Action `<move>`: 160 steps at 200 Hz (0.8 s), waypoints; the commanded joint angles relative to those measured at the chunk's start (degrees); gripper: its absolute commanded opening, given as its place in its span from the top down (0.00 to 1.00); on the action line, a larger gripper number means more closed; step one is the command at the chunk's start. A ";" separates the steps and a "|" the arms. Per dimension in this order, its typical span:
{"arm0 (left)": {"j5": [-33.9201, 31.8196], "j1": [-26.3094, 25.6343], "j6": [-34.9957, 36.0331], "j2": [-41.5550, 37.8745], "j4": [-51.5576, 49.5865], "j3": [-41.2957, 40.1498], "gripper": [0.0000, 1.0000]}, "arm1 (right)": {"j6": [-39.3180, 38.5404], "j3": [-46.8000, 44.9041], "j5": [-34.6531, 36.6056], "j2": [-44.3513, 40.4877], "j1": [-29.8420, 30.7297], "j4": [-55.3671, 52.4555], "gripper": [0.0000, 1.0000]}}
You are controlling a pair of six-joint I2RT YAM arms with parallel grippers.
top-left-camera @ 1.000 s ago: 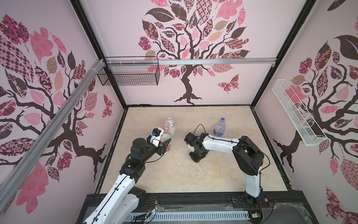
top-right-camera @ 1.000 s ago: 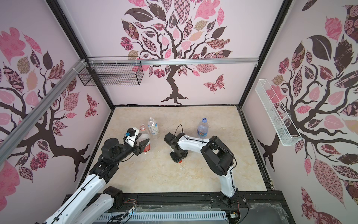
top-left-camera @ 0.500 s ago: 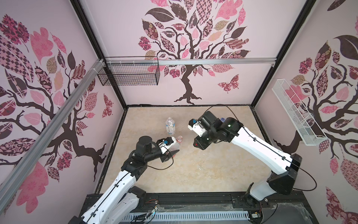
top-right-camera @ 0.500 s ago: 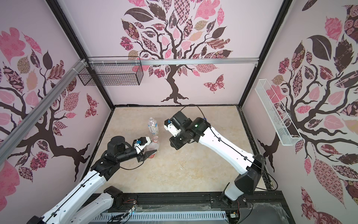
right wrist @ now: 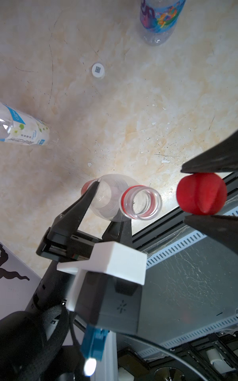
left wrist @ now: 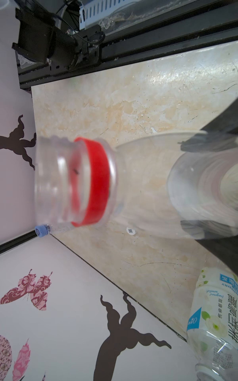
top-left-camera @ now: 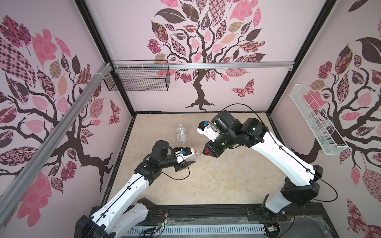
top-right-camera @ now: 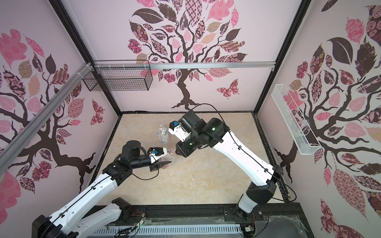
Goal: Screw on the bottle caps
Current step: Screw the bottle cap onto the plastic bottle.
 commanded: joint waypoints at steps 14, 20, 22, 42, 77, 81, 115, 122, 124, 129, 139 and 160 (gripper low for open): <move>2.08 -0.44 -0.20 -0.07 0.56 0.94 0.45 | 2.16 2.81 3.90 2.00 1.36 0.42 0.70; 2.08 -0.36 -0.22 -0.03 0.62 0.85 0.44 | 2.29 2.83 4.60 2.11 1.40 0.61 0.70; 2.08 -0.36 -0.25 -0.03 0.63 0.85 0.45 | 2.29 2.83 4.71 2.15 1.46 0.69 0.70; 2.08 -0.52 -0.22 -0.03 0.63 0.84 0.45 | 2.29 2.91 5.64 2.61 1.61 1.33 0.70; 1.92 -0.60 0.03 0.27 0.63 0.93 0.46 | 2.29 4.13 5.96 3.78 1.74 1.51 0.70; 1.82 -0.60 -0.01 0.32 0.61 0.93 0.46 | 2.29 4.11 6.01 3.94 1.74 1.51 0.70; 1.57 -0.65 -0.11 0.56 0.63 0.98 0.46 | 2.12 3.75 5.28 4.57 1.99 1.16 0.70; 1.50 -0.63 -0.20 0.65 0.69 1.02 0.46 | 2.01 3.72 4.73 4.65 2.21 1.17 0.70; 1.47 -0.63 -0.22 0.67 0.71 0.97 0.46 | 2.03 3.78 4.53 4.72 2.28 1.16 0.70; 1.47 -0.65 -0.27 0.74 0.72 1.02 0.46 | 1.95 3.73 4.02 4.74 2.39 1.22 0.70; 1.29 -0.62 -0.50 0.85 0.85 1.06 0.46 | 1.94 3.72 2.88 4.75 2.56 1.33 0.70; 1.11 -0.70 -0.53 1.00 0.82 1.11 0.47 | 2.46 3.45 1.41 4.77 3.15 2.36 0.70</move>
